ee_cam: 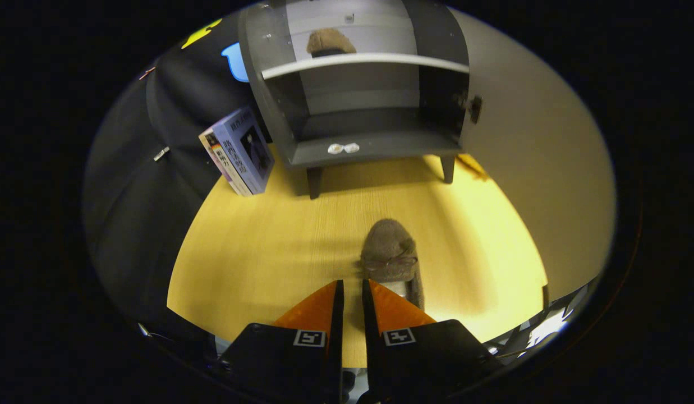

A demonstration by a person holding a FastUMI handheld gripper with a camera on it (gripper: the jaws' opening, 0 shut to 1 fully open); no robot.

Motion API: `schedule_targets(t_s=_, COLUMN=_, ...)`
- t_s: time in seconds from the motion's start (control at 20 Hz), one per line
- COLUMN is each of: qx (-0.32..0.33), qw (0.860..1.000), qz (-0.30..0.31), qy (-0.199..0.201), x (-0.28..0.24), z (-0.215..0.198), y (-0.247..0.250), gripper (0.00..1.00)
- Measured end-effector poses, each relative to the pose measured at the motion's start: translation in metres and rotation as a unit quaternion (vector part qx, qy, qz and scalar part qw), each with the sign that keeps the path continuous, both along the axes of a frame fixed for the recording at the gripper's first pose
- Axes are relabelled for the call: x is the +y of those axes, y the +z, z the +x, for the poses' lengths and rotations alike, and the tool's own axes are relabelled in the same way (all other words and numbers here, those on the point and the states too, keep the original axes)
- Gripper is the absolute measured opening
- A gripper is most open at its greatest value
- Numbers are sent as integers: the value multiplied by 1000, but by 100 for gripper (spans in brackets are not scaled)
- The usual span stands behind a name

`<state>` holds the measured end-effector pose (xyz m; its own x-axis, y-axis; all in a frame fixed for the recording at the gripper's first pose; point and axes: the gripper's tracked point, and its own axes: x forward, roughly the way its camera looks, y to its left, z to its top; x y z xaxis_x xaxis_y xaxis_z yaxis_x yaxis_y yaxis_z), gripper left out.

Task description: Open the shoe cabinet door, grab the shoes and put them into the shoe cabinet, then close the shoe cabinet door.

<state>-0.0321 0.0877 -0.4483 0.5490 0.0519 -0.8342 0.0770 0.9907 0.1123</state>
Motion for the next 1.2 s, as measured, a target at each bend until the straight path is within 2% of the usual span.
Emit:
schedule_targets(t_s=0.25, qx=42, qw=999, qz=-14, qy=11, x=-10, z=0, y=-61, gripper=23)
schedule_targets(t_s=0.6, qx=63, qw=998, qz=-1, qy=17, x=-16, z=15, y=-99, gripper=23)
schedule_targets(t_s=1.0, qx=2, qw=1000, qz=11, qy=13, x=-21, z=57, y=-110, gripper=25)
schedule_targets(t_s=1.2, qx=-47, qw=999, qz=3, qy=20, x=-24, z=71, y=-111, gripper=22)
